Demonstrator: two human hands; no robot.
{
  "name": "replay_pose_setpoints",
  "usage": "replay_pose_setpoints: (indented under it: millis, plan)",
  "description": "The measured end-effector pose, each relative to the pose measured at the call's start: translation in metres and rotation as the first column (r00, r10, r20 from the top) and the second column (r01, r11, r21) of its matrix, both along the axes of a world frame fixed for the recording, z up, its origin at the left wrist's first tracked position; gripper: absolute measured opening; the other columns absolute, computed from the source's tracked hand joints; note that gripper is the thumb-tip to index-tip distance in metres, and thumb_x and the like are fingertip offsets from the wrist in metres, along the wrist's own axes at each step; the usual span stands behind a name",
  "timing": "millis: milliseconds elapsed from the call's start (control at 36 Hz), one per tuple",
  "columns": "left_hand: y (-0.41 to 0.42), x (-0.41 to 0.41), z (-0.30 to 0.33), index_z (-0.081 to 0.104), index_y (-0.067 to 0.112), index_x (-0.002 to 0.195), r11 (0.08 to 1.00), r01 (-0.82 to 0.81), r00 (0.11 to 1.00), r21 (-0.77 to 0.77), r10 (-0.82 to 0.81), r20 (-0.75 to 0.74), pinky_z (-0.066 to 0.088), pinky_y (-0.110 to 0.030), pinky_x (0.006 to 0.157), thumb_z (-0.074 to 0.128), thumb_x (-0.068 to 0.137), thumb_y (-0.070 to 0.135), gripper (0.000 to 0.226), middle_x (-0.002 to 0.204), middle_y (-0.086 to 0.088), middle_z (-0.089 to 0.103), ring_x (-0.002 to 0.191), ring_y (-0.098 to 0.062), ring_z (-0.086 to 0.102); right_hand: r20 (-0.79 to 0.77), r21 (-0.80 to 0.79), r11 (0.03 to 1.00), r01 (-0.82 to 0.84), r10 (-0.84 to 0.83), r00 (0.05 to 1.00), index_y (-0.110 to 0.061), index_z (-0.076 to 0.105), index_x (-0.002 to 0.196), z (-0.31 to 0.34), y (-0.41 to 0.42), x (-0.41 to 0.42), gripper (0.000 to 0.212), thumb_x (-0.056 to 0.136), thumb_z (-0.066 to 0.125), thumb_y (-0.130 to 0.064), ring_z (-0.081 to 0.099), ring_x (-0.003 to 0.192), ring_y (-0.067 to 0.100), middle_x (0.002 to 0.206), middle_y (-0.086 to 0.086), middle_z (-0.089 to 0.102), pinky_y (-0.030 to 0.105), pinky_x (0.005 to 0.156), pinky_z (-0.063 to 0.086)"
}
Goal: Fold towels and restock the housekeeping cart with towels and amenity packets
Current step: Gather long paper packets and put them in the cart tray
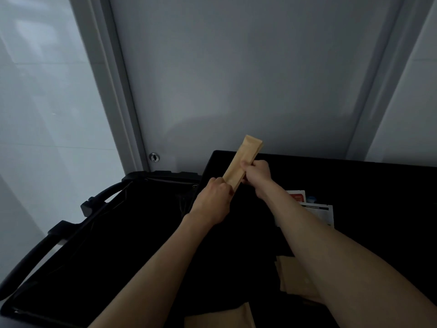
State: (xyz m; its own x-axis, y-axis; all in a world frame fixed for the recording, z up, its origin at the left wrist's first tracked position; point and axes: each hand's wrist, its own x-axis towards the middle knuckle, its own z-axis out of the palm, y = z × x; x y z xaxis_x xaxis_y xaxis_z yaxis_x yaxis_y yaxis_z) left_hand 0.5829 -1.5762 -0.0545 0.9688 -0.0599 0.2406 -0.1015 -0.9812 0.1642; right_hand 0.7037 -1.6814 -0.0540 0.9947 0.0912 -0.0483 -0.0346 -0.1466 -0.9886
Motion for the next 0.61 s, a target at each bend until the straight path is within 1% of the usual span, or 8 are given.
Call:
replay_pose_setpoints:
  millis: [83, 139, 167, 250, 333, 417, 500, 611]
  plan:
    - [0.005, 0.004, -0.001, 0.064, 0.005, 0.125, 0.999, -0.016, 0.996, 0.040, 0.019, -0.088, 0.049, -0.038, 0.098, 0.048, 0.099, 0.009, 0.031, 0.125, -0.013, 0.058, 0.116, -0.027, 0.052, 0.029, -0.104, 0.994, 0.017, -0.014, 0.999, -0.004, 0.067, 0.104, -0.014, 0.011, 0.002, 0.023, 0.098, 0.058, -0.023, 0.069, 0.088, 0.028, 0.101, 0.014, 0.071, 0.042, 0.080, 0.060]
    - [0.007, 0.005, -0.004, 0.062, 0.001, 0.123, 0.998, -0.009, 0.985, 0.055, 0.018, -0.169, 0.050, -0.041, 0.098, 0.045, 0.099, 0.006, 0.030, 0.125, -0.017, 0.057, 0.116, -0.030, 0.053, -0.016, -0.195, 0.981, -0.023, 0.020, 1.000, -0.002, 0.066, 0.109, -0.026, 0.019, 0.001, 0.024, 0.096, 0.060, -0.021, 0.067, 0.098, 0.032, 0.107, 0.016, 0.069, 0.046, 0.087, 0.058]
    - [0.007, 0.006, -0.008, 0.060, 0.000, 0.122, 0.998, -0.004, 0.979, 0.067, 0.017, -0.204, 0.050, -0.041, 0.098, 0.044, 0.099, 0.005, 0.029, 0.125, -0.018, 0.057, 0.115, -0.031, 0.053, -0.045, -0.227, 0.972, -0.056, 0.047, 0.998, -0.002, 0.064, 0.112, -0.032, 0.023, -0.001, 0.026, 0.095, 0.062, -0.021, 0.066, 0.101, 0.032, 0.110, 0.016, 0.068, 0.045, 0.088, 0.057]
    - [0.008, 0.010, -0.017, 0.053, -0.002, 0.130, 0.997, -0.014, 0.964, 0.077, 0.034, -0.265, 0.051, -0.043, 0.096, 0.043, 0.099, 0.004, 0.033, 0.128, -0.022, 0.057, 0.117, -0.034, 0.056, -0.071, -0.294, 0.949, -0.112, 0.095, 0.993, -0.001, 0.066, 0.112, -0.049, 0.034, -0.006, 0.028, 0.091, 0.067, -0.021, 0.066, 0.100, 0.030, 0.109, 0.015, 0.069, 0.031, 0.075, 0.054]
    - [0.009, 0.012, -0.024, 0.054, -0.004, 0.128, 0.997, 0.000, 0.946, 0.083, 0.027, -0.322, 0.049, -0.043, 0.095, 0.044, 0.097, 0.003, 0.033, 0.131, -0.024, 0.054, 0.118, -0.036, 0.055, -0.061, -0.359, 0.925, -0.126, 0.111, 0.992, 0.000, 0.070, 0.100, -0.062, 0.043, -0.008, 0.021, 0.091, 0.068, -0.019, 0.068, 0.094, 0.027, 0.102, 0.016, 0.072, 0.028, 0.068, 0.050]
    - [0.010, 0.014, -0.033, 0.054, -0.002, 0.127, 0.995, 0.001, 0.930, 0.100, 0.036, -0.367, 0.049, -0.042, 0.092, 0.047, 0.098, 0.007, 0.031, 0.130, -0.022, 0.053, 0.116, -0.035, 0.056, -0.061, -0.444, 0.881, -0.164, 0.153, 0.986, 0.000, 0.070, 0.106, -0.071, 0.046, -0.007, 0.022, 0.092, 0.066, -0.017, 0.067, 0.098, 0.025, 0.108, 0.015, 0.071, 0.022, 0.064, 0.041]
    - [0.009, 0.016, -0.037, 0.053, -0.004, 0.129, 0.995, -0.006, 0.925, 0.100, 0.044, -0.377, 0.050, -0.044, 0.094, 0.047, 0.098, 0.008, 0.034, 0.132, -0.023, 0.053, 0.117, -0.036, 0.057, -0.006, -0.531, 0.833, -0.158, 0.182, 0.983, 0.002, 0.067, 0.111, -0.076, 0.047, -0.006, 0.027, 0.093, 0.066, -0.018, 0.065, 0.102, 0.028, 0.117, 0.017, 0.066, 0.022, 0.066, 0.042]
    - [0.009, 0.018, -0.040, 0.053, -0.004, 0.129, 0.992, -0.006, 0.928, 0.123, 0.051, -0.368, 0.051, -0.044, 0.095, 0.047, 0.099, 0.009, 0.034, 0.135, -0.023, 0.051, 0.119, -0.035, 0.056, 0.063, -0.638, 0.760, -0.122, 0.209, 0.976, -0.001, 0.059, 0.127, -0.078, 0.048, -0.004, 0.041, 0.093, 0.067, -0.022, 0.057, 0.112, 0.034, 0.132, 0.020, 0.050, 0.026, 0.079, 0.046]
